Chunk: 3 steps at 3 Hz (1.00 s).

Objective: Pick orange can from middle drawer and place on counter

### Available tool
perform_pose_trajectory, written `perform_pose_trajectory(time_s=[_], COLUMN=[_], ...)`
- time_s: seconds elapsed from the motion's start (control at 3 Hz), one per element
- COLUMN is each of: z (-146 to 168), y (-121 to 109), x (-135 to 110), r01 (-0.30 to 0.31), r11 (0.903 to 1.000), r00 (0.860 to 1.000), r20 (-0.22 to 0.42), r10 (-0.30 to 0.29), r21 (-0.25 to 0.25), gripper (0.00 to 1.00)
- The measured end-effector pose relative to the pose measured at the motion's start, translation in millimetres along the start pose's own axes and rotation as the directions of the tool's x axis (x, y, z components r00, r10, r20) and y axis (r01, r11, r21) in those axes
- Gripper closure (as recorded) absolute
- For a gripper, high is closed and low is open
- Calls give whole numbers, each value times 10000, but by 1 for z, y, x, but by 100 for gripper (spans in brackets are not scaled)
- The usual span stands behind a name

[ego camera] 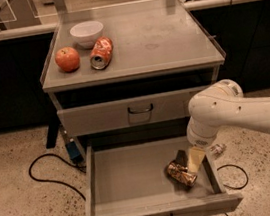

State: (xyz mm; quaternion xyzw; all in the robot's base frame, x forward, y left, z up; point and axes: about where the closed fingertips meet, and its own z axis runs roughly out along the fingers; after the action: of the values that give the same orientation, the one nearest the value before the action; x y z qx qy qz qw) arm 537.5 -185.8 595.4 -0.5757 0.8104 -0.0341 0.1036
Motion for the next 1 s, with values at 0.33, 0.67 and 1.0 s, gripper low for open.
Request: perform_pose_trajectory(time_s=[0.33, 0.67, 1.0], z=[44, 118, 114], y=[6, 12, 12], x=[17, 13, 13], r01=[-353, -550, -530], r11=[9940, 9670, 9685], r00=[9994, 9977, 9979], r20=[21, 249, 234], r10=[357, 631, 605], r21=[-1038, -2488, -2433], gripper=[0, 0, 0])
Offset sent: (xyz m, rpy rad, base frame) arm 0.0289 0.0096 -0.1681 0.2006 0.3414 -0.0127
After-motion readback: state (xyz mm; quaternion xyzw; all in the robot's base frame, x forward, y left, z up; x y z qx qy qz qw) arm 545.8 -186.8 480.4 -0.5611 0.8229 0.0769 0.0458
